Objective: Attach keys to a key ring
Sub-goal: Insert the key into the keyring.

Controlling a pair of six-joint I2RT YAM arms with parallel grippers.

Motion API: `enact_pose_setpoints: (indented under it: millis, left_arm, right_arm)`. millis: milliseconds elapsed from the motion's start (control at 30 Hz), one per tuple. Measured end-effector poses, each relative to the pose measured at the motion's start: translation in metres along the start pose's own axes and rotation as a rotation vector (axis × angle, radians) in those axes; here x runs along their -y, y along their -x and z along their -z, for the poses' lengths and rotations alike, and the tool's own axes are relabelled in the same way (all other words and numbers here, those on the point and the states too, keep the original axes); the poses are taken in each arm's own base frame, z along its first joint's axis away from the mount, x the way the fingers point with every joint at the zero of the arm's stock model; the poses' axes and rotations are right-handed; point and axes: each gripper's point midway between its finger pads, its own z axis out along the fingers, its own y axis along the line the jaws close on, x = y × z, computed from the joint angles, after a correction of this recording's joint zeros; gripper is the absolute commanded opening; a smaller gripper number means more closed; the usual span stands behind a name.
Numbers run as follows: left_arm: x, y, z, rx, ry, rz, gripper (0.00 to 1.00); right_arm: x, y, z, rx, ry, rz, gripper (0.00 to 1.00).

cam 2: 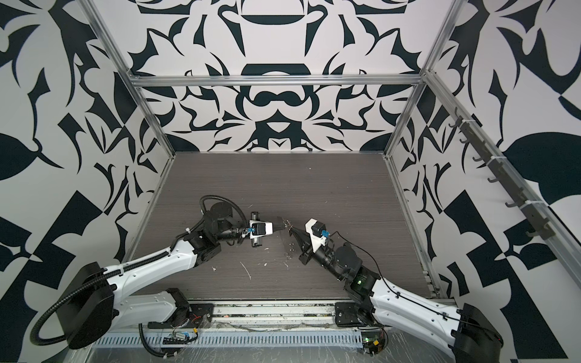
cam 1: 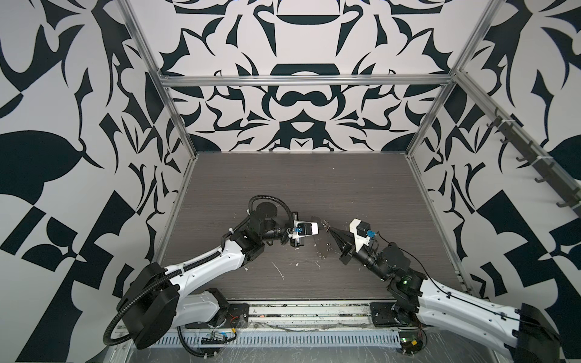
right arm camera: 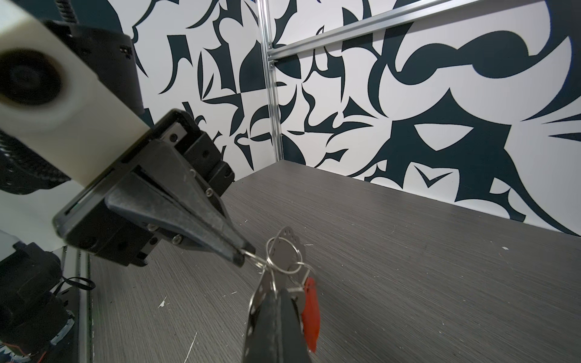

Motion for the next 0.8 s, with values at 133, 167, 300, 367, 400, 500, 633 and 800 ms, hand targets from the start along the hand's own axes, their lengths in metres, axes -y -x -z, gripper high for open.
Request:
enact_pose_setpoints:
  millis: [133,167,300,367,400,500,633,800]
  left_arm:
    - [-0.001,0.001,0.0,0.003,0.006,-0.001,0.0]
    - [-0.002,0.002,0.0,0.004,0.01,-0.001,0.0]
    - [-0.006,0.004,0.0,0.015,0.035,0.014,0.0]
    - [-0.008,0.005,0.0,0.022,0.054,0.029,0.0]
    - [-0.009,0.005,0.0,0.027,0.061,0.036,0.0]
    - [-0.011,0.007,0.001,0.041,0.081,0.059,0.0]
    - [-0.016,0.014,0.002,0.07,0.105,0.074,0.0]
    - [-0.022,0.018,0.003,0.086,0.133,0.083,0.0]
  right_arm:
    - [0.0,0.001,0.0,0.002,-0.001,-0.004,0.0]
    - [0.0,0.001,0.0,0.004,-0.003,-0.004,0.0]
    - [0.001,0.004,0.0,0.016,-0.005,-0.008,0.0]
    - [0.0,0.005,0.0,0.021,-0.005,-0.012,0.0]
    - [0.0,0.006,0.0,0.024,-0.004,-0.014,0.0]
    - [0.0,0.008,0.0,0.031,-0.003,-0.021,0.11]
    - [0.004,0.006,0.0,0.024,-0.024,-0.021,0.16]
    - [0.004,0.005,0.0,0.023,-0.024,-0.02,0.2]
